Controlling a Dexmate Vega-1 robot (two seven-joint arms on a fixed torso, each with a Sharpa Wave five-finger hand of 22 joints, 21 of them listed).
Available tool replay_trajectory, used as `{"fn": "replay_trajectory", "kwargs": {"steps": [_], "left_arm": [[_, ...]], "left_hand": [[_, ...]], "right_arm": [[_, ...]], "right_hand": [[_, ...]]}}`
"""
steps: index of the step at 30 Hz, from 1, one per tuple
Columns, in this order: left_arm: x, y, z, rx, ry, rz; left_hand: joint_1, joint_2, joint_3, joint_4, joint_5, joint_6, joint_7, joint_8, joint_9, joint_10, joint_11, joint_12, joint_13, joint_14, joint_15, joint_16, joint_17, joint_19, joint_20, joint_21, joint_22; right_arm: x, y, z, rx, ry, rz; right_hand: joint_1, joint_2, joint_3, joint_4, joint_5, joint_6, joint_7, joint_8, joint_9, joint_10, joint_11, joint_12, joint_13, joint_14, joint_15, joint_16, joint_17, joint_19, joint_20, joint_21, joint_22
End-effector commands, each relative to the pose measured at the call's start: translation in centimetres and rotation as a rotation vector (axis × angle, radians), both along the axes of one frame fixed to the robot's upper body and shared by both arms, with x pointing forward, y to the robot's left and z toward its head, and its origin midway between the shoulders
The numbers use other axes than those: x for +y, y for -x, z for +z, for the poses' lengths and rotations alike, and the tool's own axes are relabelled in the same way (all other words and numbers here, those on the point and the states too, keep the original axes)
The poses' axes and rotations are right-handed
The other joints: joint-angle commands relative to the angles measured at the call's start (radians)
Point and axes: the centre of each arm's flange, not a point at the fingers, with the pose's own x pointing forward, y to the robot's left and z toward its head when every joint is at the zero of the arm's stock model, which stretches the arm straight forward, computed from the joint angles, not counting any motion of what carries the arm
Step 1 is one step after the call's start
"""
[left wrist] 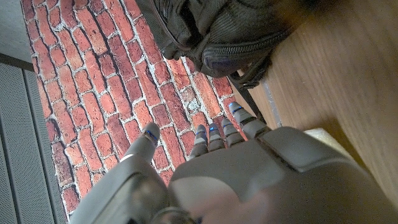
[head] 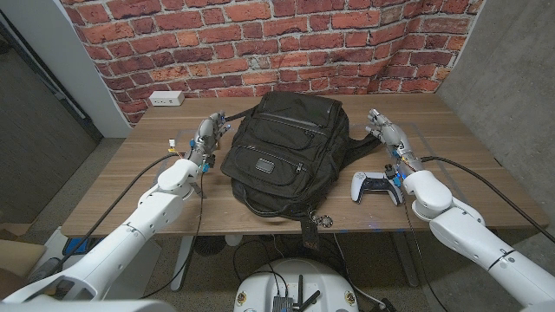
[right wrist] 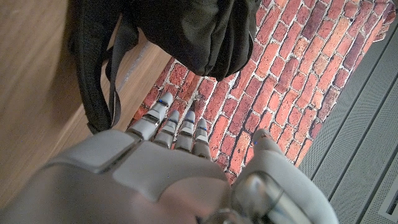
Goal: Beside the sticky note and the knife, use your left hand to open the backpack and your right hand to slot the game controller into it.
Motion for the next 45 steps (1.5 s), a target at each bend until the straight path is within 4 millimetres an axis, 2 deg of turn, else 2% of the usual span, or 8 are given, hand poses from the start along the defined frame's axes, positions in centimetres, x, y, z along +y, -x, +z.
{"fn": "replay_trajectory", "kwargs": {"steps": [1, 6, 8, 11, 19, 24, 34, 45], "left_arm": [[0.8, -0.1, 0.3, 0.015, 0.010, 0.016], [1.1, -0.4, 0.4, 0.028, 0.010, 0.013], [1.5, -0.5, 0.3, 0.033, 0.020, 0.012], [1.9, -0.4, 0.2, 0.030, 0.036, 0.022], [2.2, -0.5, 0.6, 0.049, 0.023, 0.035], [2.2, -0.7, 0.8, 0.059, 0.023, 0.034], [2.1, -0.5, 0.9, 0.070, 0.019, 0.042], [1.9, -0.4, 0.8, 0.081, 0.021, 0.050]], "left_hand": [[-0.001, 0.044, 0.003, -0.007, 0.000, 0.003, -0.005, 0.000, 0.006, -0.001, -0.001, 0.003, 0.004, 0.000, 0.003, 0.006, 0.004, -0.004, -0.019, 0.000, 0.005], [-0.002, 0.044, 0.004, -0.007, 0.000, 0.004, -0.004, 0.000, 0.006, -0.001, -0.003, 0.003, 0.004, 0.001, 0.003, 0.006, 0.004, -0.004, -0.020, 0.000, 0.005], [-0.003, 0.044, 0.004, -0.007, 0.000, 0.005, -0.004, 0.001, 0.006, 0.002, -0.002, 0.004, 0.004, 0.003, 0.003, 0.007, 0.004, -0.005, -0.020, 0.000, 0.005], [-0.005, 0.044, 0.004, -0.007, 0.000, 0.011, -0.003, 0.003, 0.006, 0.011, -0.002, 0.008, 0.004, 0.010, 0.005, 0.009, 0.004, -0.003, -0.018, 0.001, 0.005], [-0.007, 0.044, 0.005, -0.007, 0.000, 0.018, -0.002, 0.005, 0.006, 0.013, -0.004, 0.008, 0.004, 0.013, 0.004, 0.010, 0.004, -0.002, -0.018, 0.002, 0.005], [-0.009, 0.044, 0.005, -0.007, 0.000, 0.020, -0.002, 0.005, 0.006, 0.014, -0.004, 0.008, 0.004, 0.014, 0.004, 0.010, 0.004, -0.001, -0.018, 0.003, 0.005], [-0.011, 0.045, 0.007, -0.007, 0.000, 0.022, -0.002, 0.005, 0.006, 0.019, -0.006, 0.009, 0.004, 0.021, 0.002, 0.011, 0.004, 0.000, -0.018, 0.003, 0.005], [-0.013, 0.047, 0.009, -0.008, 0.000, 0.023, -0.001, 0.004, 0.006, 0.020, -0.006, 0.008, 0.004, 0.026, 0.003, 0.011, 0.004, 0.002, -0.019, 0.004, 0.005]], "right_arm": [[0.1, 2.7, 0.1, -0.024, 0.055, -0.053], [0.2, 3.5, -0.1, -0.019, 0.088, -0.080], [0.2, 3.8, -0.2, -0.021, 0.091, -0.078], [0.4, 4.2, -0.3, -0.024, 0.109, -0.097], [0.4, 5.5, -0.2, -0.028, 0.195, -0.138], [0.4, 6.0, -0.5, -0.028, 0.231, -0.162], [0.3, 7.3, -1.1, -0.029, 0.311, -0.236], [0.0, 8.2, -1.0, -0.015, 0.464, -0.308]], "right_hand": [[0.008, 0.002, 0.002, -0.011, -0.002, 0.004, -0.005, 0.002, 0.002, 0.004, -0.001, 0.007, 0.001, 0.007, -0.009, 0.005, 0.000, 0.007, 0.004, -0.007, 0.001], [0.013, 0.000, 0.003, -0.018, -0.004, 0.004, -0.007, 0.002, 0.002, 0.006, -0.005, 0.007, 0.000, 0.008, -0.011, 0.006, -0.005, 0.000, 0.006, -0.015, 0.002], [0.013, 0.000, 0.002, -0.021, -0.006, 0.004, -0.009, 0.002, 0.002, 0.007, -0.007, 0.007, -0.001, 0.009, -0.011, 0.007, -0.008, -0.006, 0.027, -0.021, 0.002], [0.011, 0.000, 0.001, -0.022, -0.008, 0.004, -0.011, 0.002, 0.002, 0.010, -0.009, 0.008, -0.001, 0.021, -0.013, 0.013, -0.010, 0.001, 0.041, -0.023, 0.003], [0.018, -0.004, 0.002, -0.034, -0.011, 0.002, -0.016, 0.002, 0.002, 0.021, -0.014, 0.011, -0.001, 0.030, -0.015, 0.017, -0.018, 0.000, 0.054, -0.030, 0.004], [0.024, -0.009, 0.002, -0.045, -0.014, 0.007, -0.025, 0.004, 0.003, 0.028, -0.014, 0.013, -0.001, 0.037, -0.016, 0.018, -0.025, -0.019, 0.062, -0.044, 0.004], [0.031, -0.020, -0.001, -0.068, -0.022, 0.006, -0.036, 0.003, 0.004, 0.043, -0.012, 0.016, 0.000, 0.062, -0.005, 0.024, -0.043, -0.099, 0.057, -0.084, 0.005], [0.040, -0.023, 0.002, -0.084, -0.025, 0.001, -0.038, 0.002, 0.004, 0.021, -0.014, 0.006, 0.001, 0.050, -0.005, 0.017, -0.056, -0.121, 0.055, -0.090, 0.005]]}}
